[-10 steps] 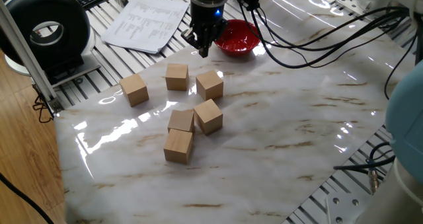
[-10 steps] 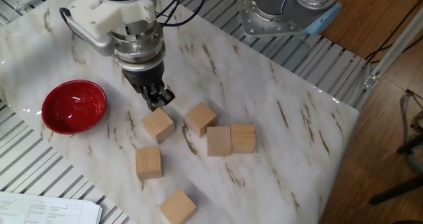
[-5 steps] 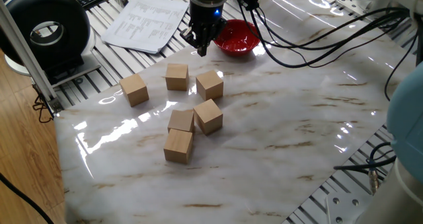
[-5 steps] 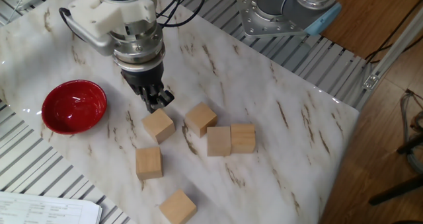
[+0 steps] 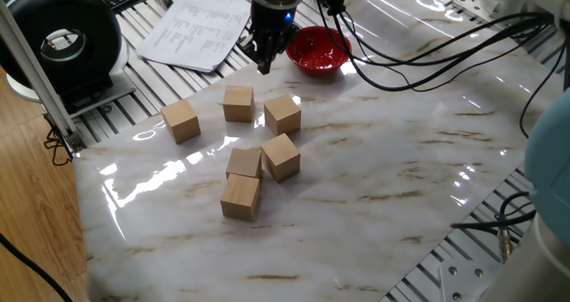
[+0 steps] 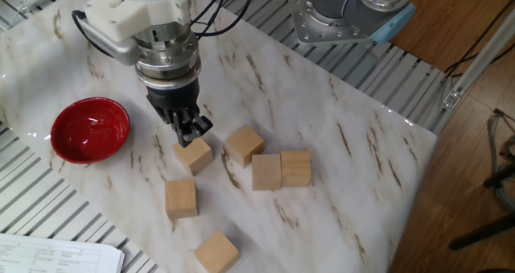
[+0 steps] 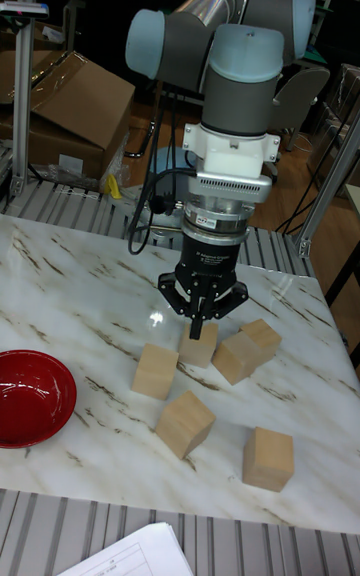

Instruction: Stack the blocks into a pyramid shape

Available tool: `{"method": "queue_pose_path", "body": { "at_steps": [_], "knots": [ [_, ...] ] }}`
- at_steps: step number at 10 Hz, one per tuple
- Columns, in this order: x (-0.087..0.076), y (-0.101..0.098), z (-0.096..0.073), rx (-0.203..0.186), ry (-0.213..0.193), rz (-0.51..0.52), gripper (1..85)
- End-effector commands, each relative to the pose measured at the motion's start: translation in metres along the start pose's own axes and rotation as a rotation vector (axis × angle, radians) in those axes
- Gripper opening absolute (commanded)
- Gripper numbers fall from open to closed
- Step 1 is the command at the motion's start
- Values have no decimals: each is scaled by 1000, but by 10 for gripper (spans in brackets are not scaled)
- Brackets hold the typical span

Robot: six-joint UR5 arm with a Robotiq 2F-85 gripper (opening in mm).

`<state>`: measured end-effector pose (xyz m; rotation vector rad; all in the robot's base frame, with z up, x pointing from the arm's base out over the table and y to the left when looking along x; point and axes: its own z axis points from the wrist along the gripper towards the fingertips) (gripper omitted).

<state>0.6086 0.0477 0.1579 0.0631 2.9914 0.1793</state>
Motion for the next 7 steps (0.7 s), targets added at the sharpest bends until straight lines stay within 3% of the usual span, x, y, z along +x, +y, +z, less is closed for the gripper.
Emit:
{"method": "queue_pose_path", "body": {
  "at_steps": [1, 5, 7],
  "knots": [
    [-18, 2, -2, -11, -68, -22, 13],
    [-23, -9, -3, 36, -87, -89, 13],
    [-23, -8, -3, 30, -87, -83, 13]
  ]
}}
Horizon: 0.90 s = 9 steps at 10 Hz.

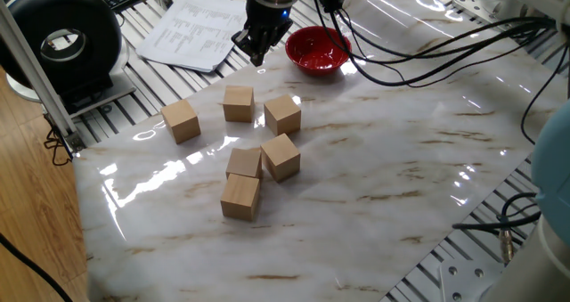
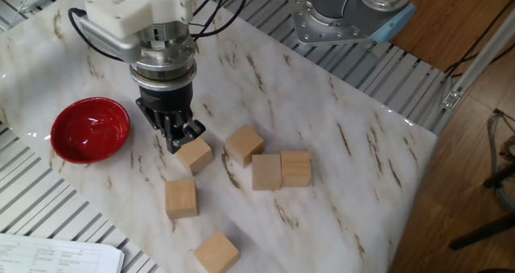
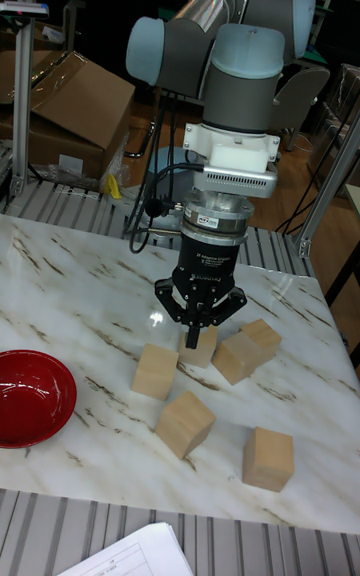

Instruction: Stack the blocks into a pyramid shape

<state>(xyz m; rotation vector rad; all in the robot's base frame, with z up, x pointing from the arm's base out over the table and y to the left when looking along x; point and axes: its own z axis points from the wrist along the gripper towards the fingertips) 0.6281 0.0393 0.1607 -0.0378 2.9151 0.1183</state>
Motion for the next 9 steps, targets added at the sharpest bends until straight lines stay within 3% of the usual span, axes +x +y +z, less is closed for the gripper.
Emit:
{"method": "queue_pose_path", "body": {
  "at_steps": [1, 5, 8, 9],
  "knots": [
    [-2, -1, -1, 1, -8, -14, 13],
    [-5, -2, -2, 17, 19, -20, 13],
    [-27, -12, 6, 43, 56, -60, 13],
    [-33, -13, 12, 33, 65, -63, 13]
  ]
}}
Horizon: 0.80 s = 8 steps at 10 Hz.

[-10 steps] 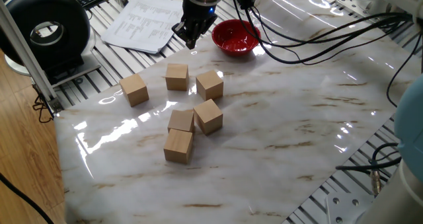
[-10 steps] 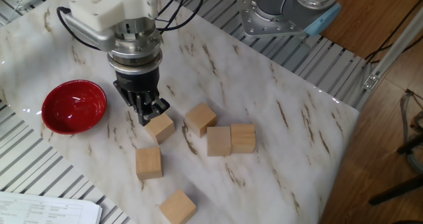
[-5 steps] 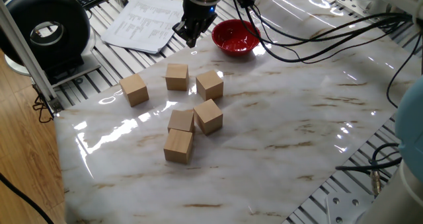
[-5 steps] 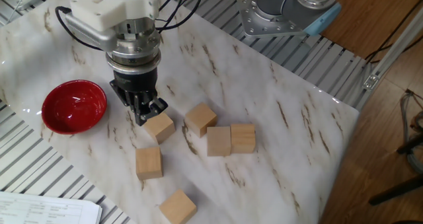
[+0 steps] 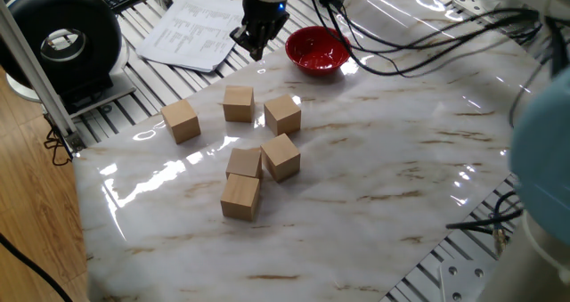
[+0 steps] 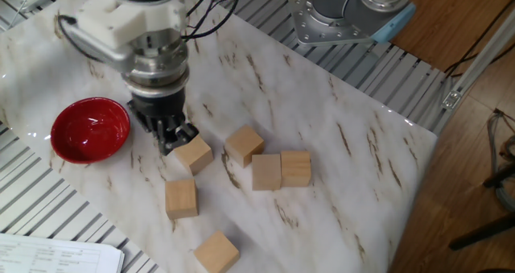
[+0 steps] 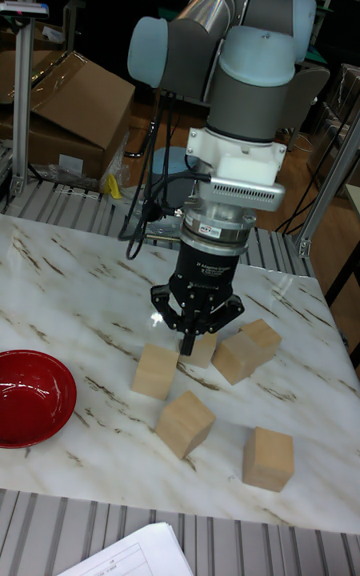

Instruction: Stack the blocks into a pyramid shape

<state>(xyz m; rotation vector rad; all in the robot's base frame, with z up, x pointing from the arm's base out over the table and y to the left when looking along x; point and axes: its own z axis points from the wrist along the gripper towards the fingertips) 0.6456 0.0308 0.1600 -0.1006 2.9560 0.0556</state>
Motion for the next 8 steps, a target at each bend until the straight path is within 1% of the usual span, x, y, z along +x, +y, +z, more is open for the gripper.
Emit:
{"method": "queue_pose_path", "body": {
  "at_steps": [1, 2, 4, 5, 6, 7, 8],
  "knots": [
    [-21, -1, 11, -20, 25, -10, 13],
    [-21, 1, 14, -27, 20, -4, 13],
    [-18, -3, 17, -17, 21, -24, 13],
    [-3, -3, 18, -19, 64, -21, 13],
    [22, 2, 16, -50, 131, 14, 13],
    [44, 5, 16, -71, 165, 33, 13],
    [73, 3, 12, -68, 248, 32, 13]
  ]
}}
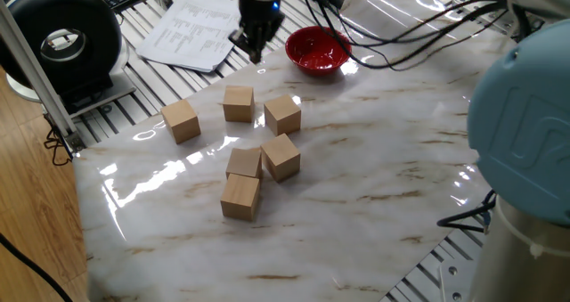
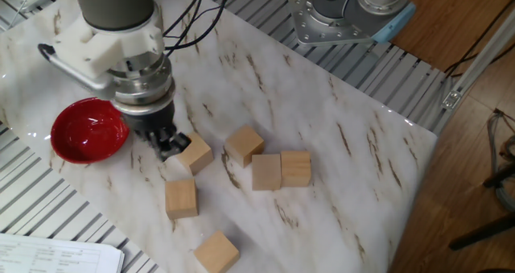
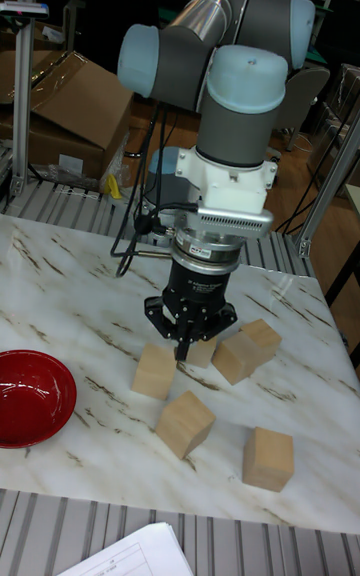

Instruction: Stack the blocks into a pyramid shape

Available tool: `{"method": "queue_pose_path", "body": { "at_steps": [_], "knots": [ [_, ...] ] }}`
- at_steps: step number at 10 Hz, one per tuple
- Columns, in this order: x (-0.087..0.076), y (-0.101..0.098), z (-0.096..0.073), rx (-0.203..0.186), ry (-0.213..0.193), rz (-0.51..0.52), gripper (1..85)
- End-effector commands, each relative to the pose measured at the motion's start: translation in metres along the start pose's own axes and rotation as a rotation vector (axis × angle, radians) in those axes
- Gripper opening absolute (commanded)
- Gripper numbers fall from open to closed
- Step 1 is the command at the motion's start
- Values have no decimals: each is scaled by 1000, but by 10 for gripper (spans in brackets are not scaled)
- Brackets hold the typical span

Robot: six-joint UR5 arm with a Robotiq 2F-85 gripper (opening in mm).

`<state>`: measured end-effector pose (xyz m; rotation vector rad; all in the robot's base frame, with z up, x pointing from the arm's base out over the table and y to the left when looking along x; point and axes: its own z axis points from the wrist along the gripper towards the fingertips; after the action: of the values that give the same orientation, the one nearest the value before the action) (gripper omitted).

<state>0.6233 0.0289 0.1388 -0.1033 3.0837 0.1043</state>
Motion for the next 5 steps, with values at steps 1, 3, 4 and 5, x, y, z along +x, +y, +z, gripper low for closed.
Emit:
{"method": "queue_pose_path", "body": {
  "at_steps": [1, 3, 4, 5],
  "knots": [
    [56, 7, 0, -38, 160, 36, 13],
    [53, -2, 3, 5, 162, 16, 13],
    [46, -5, 8, 20, 150, 5, 13],
    [36, -10, 12, 44, 123, -12, 13]
  ]
}}
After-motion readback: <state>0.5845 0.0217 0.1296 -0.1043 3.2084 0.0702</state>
